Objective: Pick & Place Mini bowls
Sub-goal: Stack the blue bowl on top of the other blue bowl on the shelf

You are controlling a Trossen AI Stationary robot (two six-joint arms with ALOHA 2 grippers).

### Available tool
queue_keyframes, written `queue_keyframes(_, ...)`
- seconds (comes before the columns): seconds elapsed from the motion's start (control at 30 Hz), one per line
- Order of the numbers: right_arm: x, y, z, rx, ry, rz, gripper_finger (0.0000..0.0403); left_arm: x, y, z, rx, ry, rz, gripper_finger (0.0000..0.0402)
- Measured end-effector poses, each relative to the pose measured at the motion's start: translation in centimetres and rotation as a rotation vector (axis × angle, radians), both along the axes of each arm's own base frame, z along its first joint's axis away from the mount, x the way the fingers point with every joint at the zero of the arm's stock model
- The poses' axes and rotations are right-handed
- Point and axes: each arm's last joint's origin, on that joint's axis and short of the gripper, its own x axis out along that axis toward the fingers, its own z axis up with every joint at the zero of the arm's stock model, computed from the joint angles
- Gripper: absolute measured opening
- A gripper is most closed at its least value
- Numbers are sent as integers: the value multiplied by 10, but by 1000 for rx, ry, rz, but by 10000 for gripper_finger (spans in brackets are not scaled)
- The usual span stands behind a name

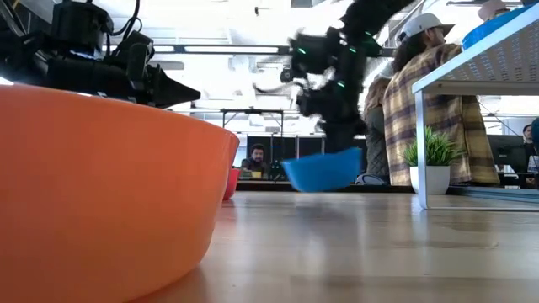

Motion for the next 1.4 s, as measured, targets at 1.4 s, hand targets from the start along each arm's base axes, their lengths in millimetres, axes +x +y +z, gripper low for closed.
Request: queue_keyframes(1.4,-153,-20,-17,0,-13,-475,130,0,0,0,1,-4,-2,0)
